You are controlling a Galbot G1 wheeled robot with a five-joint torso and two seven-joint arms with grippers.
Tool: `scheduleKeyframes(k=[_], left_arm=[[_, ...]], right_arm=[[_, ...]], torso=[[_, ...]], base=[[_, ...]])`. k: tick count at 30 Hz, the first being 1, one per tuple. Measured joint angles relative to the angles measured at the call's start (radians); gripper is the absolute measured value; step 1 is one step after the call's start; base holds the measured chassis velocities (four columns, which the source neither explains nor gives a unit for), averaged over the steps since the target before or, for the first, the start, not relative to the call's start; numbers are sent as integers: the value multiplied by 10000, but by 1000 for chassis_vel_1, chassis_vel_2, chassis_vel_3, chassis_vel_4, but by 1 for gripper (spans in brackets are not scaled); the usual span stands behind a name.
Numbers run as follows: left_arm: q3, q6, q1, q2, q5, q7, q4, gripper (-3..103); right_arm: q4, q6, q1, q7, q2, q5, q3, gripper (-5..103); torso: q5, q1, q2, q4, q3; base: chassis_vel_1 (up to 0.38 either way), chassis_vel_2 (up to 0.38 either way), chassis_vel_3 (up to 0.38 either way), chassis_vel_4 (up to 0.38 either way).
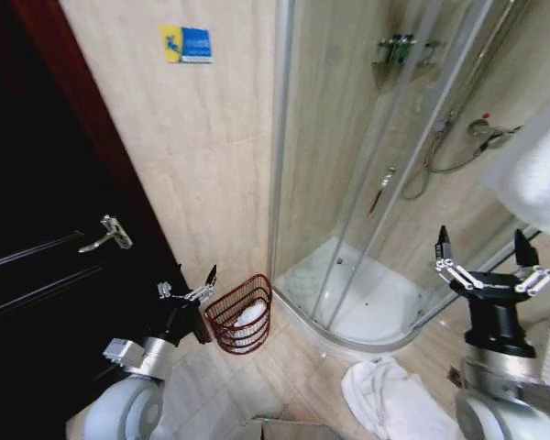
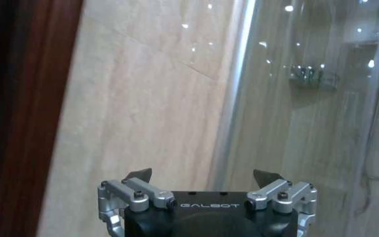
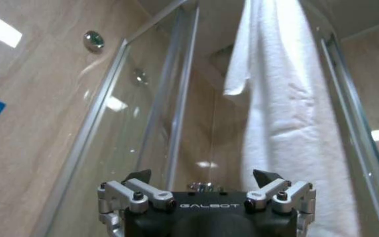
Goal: Discard the used towel into the hamper.
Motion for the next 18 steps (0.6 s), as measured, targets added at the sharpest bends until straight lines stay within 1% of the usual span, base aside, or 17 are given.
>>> scheduleKeyframes(k=[1, 4, 7, 8, 10, 15, 16, 18], left_arm=[[0, 0, 0, 0, 0, 0, 0, 100], [2, 0, 1, 1, 0, 1, 2, 100], [2, 0, 0, 1, 0, 2, 4, 100], [2, 0, 0, 2, 0, 2, 4, 100], [1, 0, 2, 2, 0, 2, 4, 100], [0, 0, 0, 6, -1, 2, 5, 100], [-1, 0, 0, 6, 0, 2, 5, 100], [-1, 0, 0, 6, -1, 2, 5, 100]], right_arm=[[0, 0, 0, 0, 0, 0, 0, 100], [-1, 603, 148, -10, -182, 7, -128, 100], [-1, 747, 245, 25, -257, 11, -145, 100], [-1, 786, 314, 65, -315, 35, -109, 100], [-1, 796, 359, 86, -359, 62, -55, 100], [1, 776, 746, 315, -746, 437, 597, 100], [1, 663, 789, 341, -811, 597, 856, 100], [2, 527, 799, 362, -833, 751, 1041, 100]], torso=[[0, 0, 0, 0, 0], [1, -1, 0, 0, 0], [2, 2, -1, -3, 0], [0, 1, -1, 0, 0], [-4, -1, 0, 3, -1], [-6, -2, 0, 1, -1], [-7, -2, 0, -1, -1], [-7, -2, 0, -1, -1]], base=[[-187, -189, 191, 206], [-156, -168, 164, 178], [-100, -109, 110, 74], [4, -47, 51, -25], [2, -23, 25, -13], [33, 23, -30, -6], [55, 31, -33, -34], [28, 15, -16, -17]])
